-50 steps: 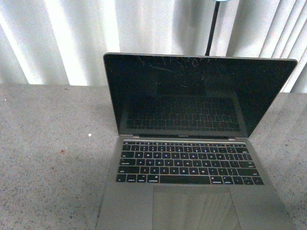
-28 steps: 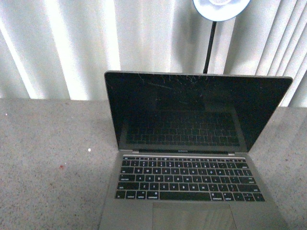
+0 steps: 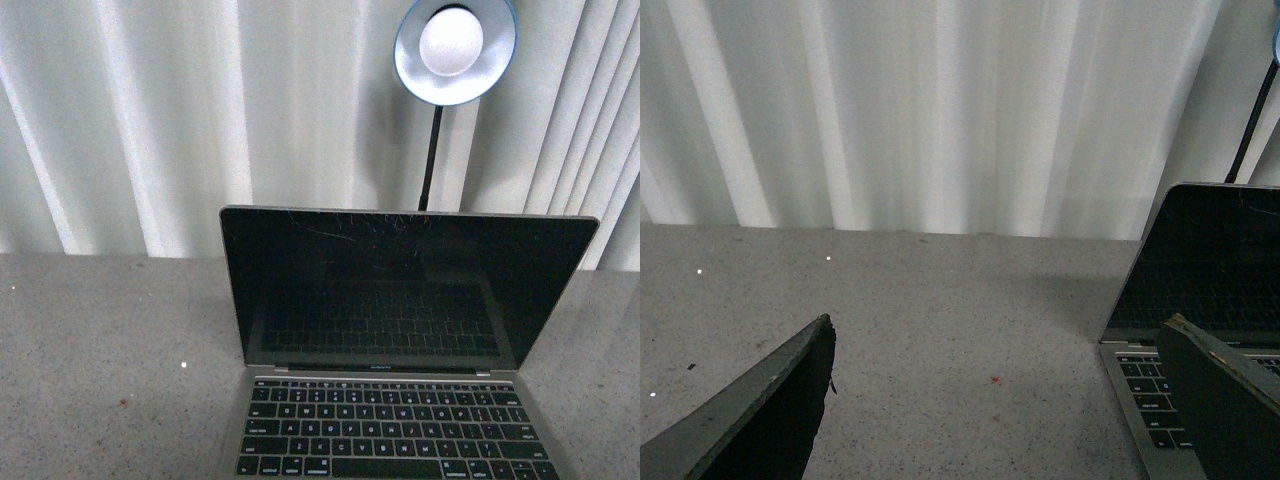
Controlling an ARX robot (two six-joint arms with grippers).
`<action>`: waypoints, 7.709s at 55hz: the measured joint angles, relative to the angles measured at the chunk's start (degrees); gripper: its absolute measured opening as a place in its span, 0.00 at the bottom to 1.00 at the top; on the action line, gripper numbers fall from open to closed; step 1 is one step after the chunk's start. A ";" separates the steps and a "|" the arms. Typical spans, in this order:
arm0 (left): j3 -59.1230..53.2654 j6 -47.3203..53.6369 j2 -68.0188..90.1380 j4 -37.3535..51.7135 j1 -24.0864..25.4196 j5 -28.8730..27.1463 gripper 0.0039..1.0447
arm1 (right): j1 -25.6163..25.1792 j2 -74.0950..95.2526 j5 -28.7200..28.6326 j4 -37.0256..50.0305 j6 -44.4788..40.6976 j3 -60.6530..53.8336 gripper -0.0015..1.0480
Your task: Close laptop
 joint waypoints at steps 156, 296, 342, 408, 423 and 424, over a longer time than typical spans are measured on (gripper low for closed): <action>78.44 27.43 105.98 -12.52 -19.23 1.99 0.03 | 4.48 101.04 -26.08 14.53 -40.13 61.42 0.03; 55.12 22.49 104.02 -4.31 -21.53 12.44 0.03 | 7.43 100.45 -28.79 6.64 -50.95 44.06 0.03; 50.27 17.38 110.18 4.24 -22.88 15.30 0.03 | 8.00 108.69 -28.41 11.52 -51.56 42.25 0.03; 37.81 -1.77 107.75 53.07 -17.94 -6.27 0.30 | 10.84 108.00 -3.82 53.53 -16.79 37.24 0.42; 21.46 -0.68 96.85 74.25 -12.55 -13.07 0.03 | 8.20 99.38 8.35 77.16 -2.29 22.10 0.02; 20.52 -0.63 95.91 74.25 -12.33 -12.61 0.03 | 8.02 98.44 7.91 77.13 -1.95 21.22 0.03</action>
